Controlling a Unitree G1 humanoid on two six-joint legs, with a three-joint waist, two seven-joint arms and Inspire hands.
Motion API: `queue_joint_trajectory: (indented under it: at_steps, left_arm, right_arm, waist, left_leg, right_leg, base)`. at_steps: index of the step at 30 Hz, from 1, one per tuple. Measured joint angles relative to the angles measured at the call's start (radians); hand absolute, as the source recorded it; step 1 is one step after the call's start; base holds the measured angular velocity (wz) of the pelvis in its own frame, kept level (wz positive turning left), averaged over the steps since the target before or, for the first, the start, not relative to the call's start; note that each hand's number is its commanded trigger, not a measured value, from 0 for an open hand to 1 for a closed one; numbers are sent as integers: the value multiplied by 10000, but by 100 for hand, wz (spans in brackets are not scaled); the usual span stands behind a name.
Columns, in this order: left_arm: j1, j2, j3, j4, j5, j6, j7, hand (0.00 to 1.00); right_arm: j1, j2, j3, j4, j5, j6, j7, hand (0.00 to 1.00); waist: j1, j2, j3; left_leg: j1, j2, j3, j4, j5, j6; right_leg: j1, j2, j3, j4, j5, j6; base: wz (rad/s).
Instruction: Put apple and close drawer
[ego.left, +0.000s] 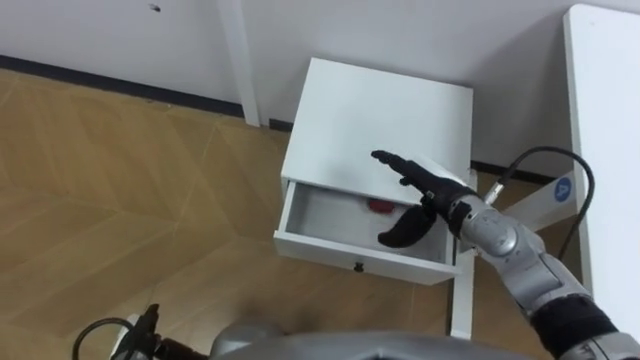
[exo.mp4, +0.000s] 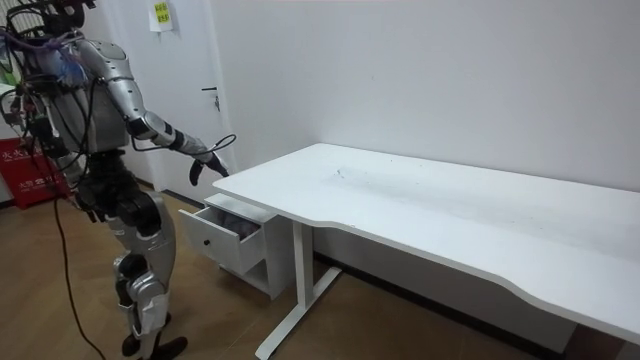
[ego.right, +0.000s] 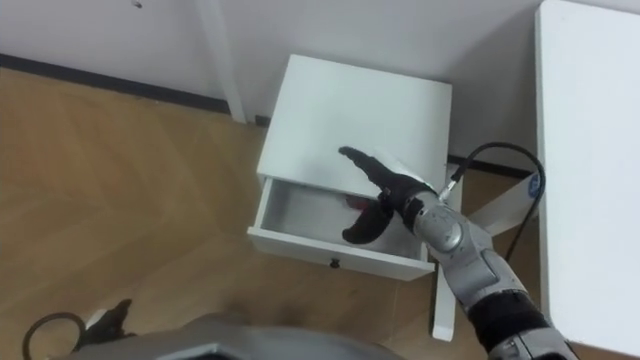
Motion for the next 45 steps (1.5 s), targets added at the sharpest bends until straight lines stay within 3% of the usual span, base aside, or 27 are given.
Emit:
queue_joint_trajectory:
  at_steps: [3,6,8,9,10,11,12,13,14,15,16,17,18,20,22,23,24,25,26,27,28,30,31,33,39,45]
  left_arm:
    - [111,-55,2,56,-84,14,65,0]
    - [165,-111,46,352,-80,16,163,0]
    - [117,-187,276,509,-87,0,165,0]
    - [121,-291,405,640,-101,-4,163,0]
    - [53,-328,410,642,-109,6,114,0]
    - [60,-294,435,641,-111,8,101,0]
    - [44,-202,599,655,-115,9,109,0]
    - [-17,-160,622,701,-118,4,116,0]
    - [-46,-152,613,796,-135,-29,106,0]
    - [-207,-79,690,1015,-134,-90,74,0]
    - [-338,-36,779,1185,-138,-37,87,0]
    - [-422,-38,773,1205,-141,-13,75,0]
    - [-511,-35,772,1201,-178,50,70,0]
    - [-407,16,787,1098,-222,143,102,0]
    - [-57,77,781,816,-299,239,134,0]
    - [56,80,781,795,-300,277,145,0]
    - [184,67,786,779,-281,362,149,0]
    - [196,70,807,777,-275,449,163,0]
    - [194,79,823,775,-277,457,184,0]
    - [148,85,834,772,-314,454,241,0]
    - [124,76,812,753,-376,444,332,0]
    - [58,64,876,725,-533,461,455,0]
    - [55,-9,921,734,-611,477,567,0]
    - [76,-166,1000,735,-701,482,620,0]
    - [70,-372,1003,730,-692,479,630,0]
    - [136,-482,1190,623,-688,573,633,0]
  right_arm:
    - [489,145,-376,103,526,-42,-242,0]
    - [671,447,-972,1326,818,-131,-734,0]
    - [802,567,-1515,2113,1092,-77,-1025,0]
    - [888,564,-1930,2533,1156,-50,-1246,0]
    - [979,570,-2400,2877,1277,15,-1457,0]
    - [1079,579,-2608,3041,1374,21,-1585,0]
    - [1278,586,-2945,3404,1555,17,-1802,0]
    - [1365,568,-3299,3817,1812,18,-2007,0]
    - [1367,556,-3471,4045,2048,17,-2078,0]
    - [1257,553,-3759,4515,2589,-133,-2168,0]
    - [1207,469,-3789,5137,3125,-344,-2265,0]
    - [1185,408,-3787,5391,3348,-331,-2277,0]
    - [1194,342,-3756,5639,3668,-329,-2307,0]
    - [1191,342,-3564,6024,3871,-305,-2388,0]
    - [1133,416,-3249,6451,4090,-42,-2344,0]
    - [1119,444,-3229,6554,4206,2,-2343,0]
    - [1127,473,-3223,6784,4328,28,-2329,0]
    - [1092,510,-3224,7045,4339,31,-2315,0]
    - [1061,545,-3220,7145,4355,31,-2268,0]
    - [1059,606,-3145,7323,4543,5,-2196,0]
    - [958,641,-2906,7673,4755,-6,-2130,0]
    - [821,787,-2876,8081,4843,23,-2051,0]
    - [711,844,-2903,8410,4976,24,-2015,0]
    - [709,870,-2925,8691,5169,25,-1937,0]
    - [893,1191,-2925,9024,6146,43,-1662,0]
    - [988,1255,-3154,9329,6447,434,-1584,0]
  waist:
    - [-38,45,19]
    - [-198,75,20]
    - [-331,148,20]
    - [-456,347,21]
    - [-550,533,59]
    - [-654,548,63]
    - [-771,481,45]
    - [-944,603,49]
    - [-1016,794,28]
    - [-1067,1025,51]
    - [-1147,1076,136]
    - [-1161,1138,108]
    - [-1217,1376,168]
    - [-1217,1422,174]
    - [-1228,1286,191]
    - [-1261,1235,188]
    - [-1270,1112,178]
    - [-1159,956,156]
    - [-1096,856,150]
    - [-936,654,99]
    - [-815,574,28]
    - [-664,384,-2]
    - [-644,351,-2]
    - [-671,357,-1]
    - [-883,386,11]
    - [-1046,429,32]
  left_leg:
    - [185,-24,1,-41,0,0]
    - [308,-48,8,24,-3,2]
    - [115,-37,66,274,-92,123]
    - [-64,-22,232,478,-197,227]
    - [-118,-11,281,548,-225,271]
    - [-114,-84,287,555,-244,320]
    - [-66,-236,331,673,-315,456]
    - [-153,-230,322,1153,-443,650]
    - [-256,-132,266,1326,-523,755]
    - [-418,-5,254,1672,-749,831]
    - [-570,98,248,2008,-863,896]
    - [-651,200,214,2170,-884,901]
    - [-763,345,156,2272,-938,889]
    - [-768,375,166,2286,-991,905]
    - [-790,239,164,2303,-1008,882]
    - [-788,215,162,2304,-1002,870]
    - [-790,106,132,2281,-999,860]
    - [-819,11,138,2199,-968,814]
    - [-845,-47,142,2107,-924,773]
    - [-850,-84,210,1841,-774,764]
    - [-816,-64,306,1493,-608,702]
    - [-734,-56,472,1045,-349,761]
    - [-695,-12,522,968,-340,757]
    - [-485,55,526,782,-330,714]
    - [142,72,545,149,-296,549]
    - [455,74,577,-161,-238,463]
  right_leg:
    - [149,-21,-12,-8,-1,2]
    - [282,-62,2,61,-3,5]
    - [58,-115,-38,539,-111,169]
    - [-497,-194,-48,1632,-257,411]
    - [-1362,-424,-96,3441,-291,474]
    - [-1960,-653,-107,4627,-228,559]
    - [-3117,-1083,65,6832,339,836]
    - [-4231,-1232,438,8548,1875,965]
    - [-4802,-1222,603,9233,2951,1189]
    - [-6157,-1205,958,11360,3535,1069]
    - [-7456,-1199,1229,13894,2784,814]
    - [-7884,-1107,1229,14889,2371,724]
    - [-8345,-1089,1221,15901,1876,654]
    - [-8253,-1185,1388,15474,1510,733]
    - [-6558,-1357,1325,11957,1363,949]
    - [-5970,-1398,1270,10820,1300,1035]
    - [-4721,-1430,1024,8687,1114,1176]
    - [-3701,-1372,912,6738,817,1249]
    - [-3293,-1295,868,5852,695,1255]
    - [-2540,-1156,815,4195,367,1176]
    - [-2027,-960,820,2866,378,1143]
    - [-1526,-765,894,1491,518,1016]
    - [-1239,-676,901,839,641,1123]
    - [-898,-561,883,365,823,1080]
    - [-334,-463,815,-32,838,1059]
    - [-202,-417,789,-166,791,991]
  base:
    - [0]
    - [1]
    - [6]
    - [0]
    - [0]
    - [11]
    - [20]
    - [18]
    - [0]
    - [0]
    - [0]
    - [10]
    - [0]
    - [0]
    - [2]
    - [5]
    - [0]
    - [-5]
    - [-16]
    - [-26]
    - [-26]
    - [-29]
    - [-22]
    - [-5]
    - [0]
    - [-3]
